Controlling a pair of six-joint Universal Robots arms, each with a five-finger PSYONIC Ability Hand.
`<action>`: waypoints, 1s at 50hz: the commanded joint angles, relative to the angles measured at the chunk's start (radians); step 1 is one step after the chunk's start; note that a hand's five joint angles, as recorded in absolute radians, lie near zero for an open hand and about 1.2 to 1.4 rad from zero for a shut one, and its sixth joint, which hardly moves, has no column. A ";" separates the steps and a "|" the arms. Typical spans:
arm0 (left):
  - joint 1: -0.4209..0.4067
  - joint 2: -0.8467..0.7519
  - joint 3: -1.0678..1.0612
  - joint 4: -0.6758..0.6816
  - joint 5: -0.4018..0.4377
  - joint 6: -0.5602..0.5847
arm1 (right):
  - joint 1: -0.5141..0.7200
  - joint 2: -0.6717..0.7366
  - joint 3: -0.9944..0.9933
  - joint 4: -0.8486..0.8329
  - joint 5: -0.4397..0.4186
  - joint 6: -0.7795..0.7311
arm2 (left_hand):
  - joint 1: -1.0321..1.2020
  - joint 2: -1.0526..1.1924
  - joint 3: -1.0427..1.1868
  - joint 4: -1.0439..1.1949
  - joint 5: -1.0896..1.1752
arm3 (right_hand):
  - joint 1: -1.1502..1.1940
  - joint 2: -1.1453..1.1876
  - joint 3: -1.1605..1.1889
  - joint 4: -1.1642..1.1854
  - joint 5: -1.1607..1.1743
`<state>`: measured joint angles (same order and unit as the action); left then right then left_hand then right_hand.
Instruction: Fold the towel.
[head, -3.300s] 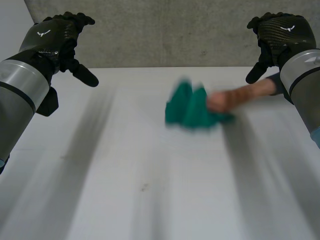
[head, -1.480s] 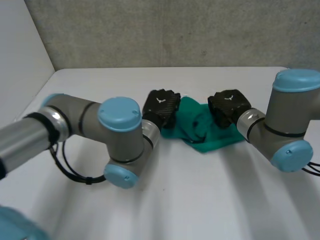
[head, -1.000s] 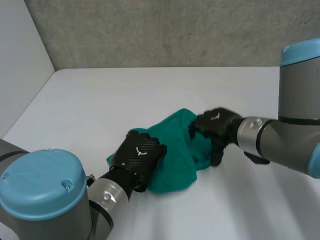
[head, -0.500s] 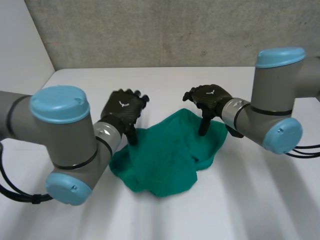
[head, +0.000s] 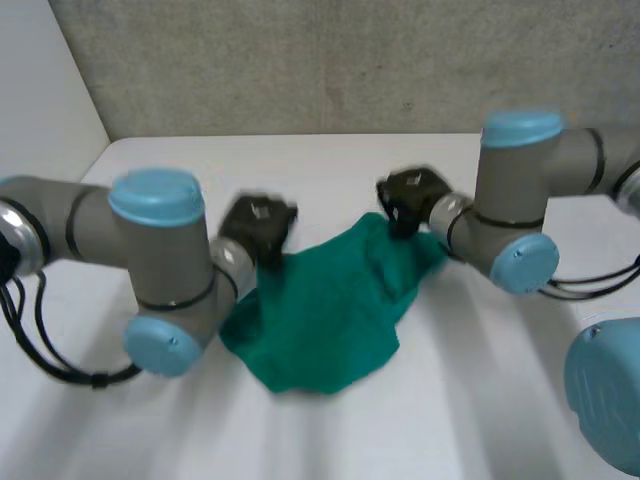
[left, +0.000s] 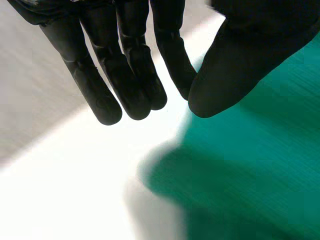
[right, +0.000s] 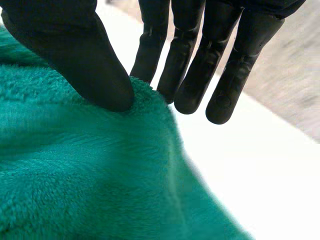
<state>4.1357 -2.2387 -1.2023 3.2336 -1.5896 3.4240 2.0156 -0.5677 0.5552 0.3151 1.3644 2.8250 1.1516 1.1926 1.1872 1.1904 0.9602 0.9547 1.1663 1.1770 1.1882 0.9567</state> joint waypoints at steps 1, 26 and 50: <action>0.000 0.138 0.090 0.322 -0.127 0.032 | 0.002 -0.178 -0.046 -0.224 0.087 0.005 | 0.245 0.204 0.209 0.206 0.262 | 0.442 0.230 0.219 0.208 0.265; 0.029 0.093 -0.155 0.338 -0.132 -0.032 | 0.003 -0.708 0.537 -0.507 -0.120 0.050 | -0.894 -0.935 -0.930 -0.933 -0.877 | 0.442 0.230 0.219 0.208 0.265; 0.095 -0.134 -0.008 -0.066 0.450 -0.417 | -0.009 -0.816 0.623 -0.403 -0.185 0.064 | -0.307 -0.348 -0.343 -0.346 -0.290 | 0.442 0.230 0.219 0.208 0.265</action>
<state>4.2327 -2.2754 -1.2868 3.1892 -1.1527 3.0427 2.0082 -1.3653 1.1615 -0.0980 1.2111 2.8866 0.2579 0.2490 0.2573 0.2477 0.0658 0.9547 1.1663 1.1770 1.1926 0.9688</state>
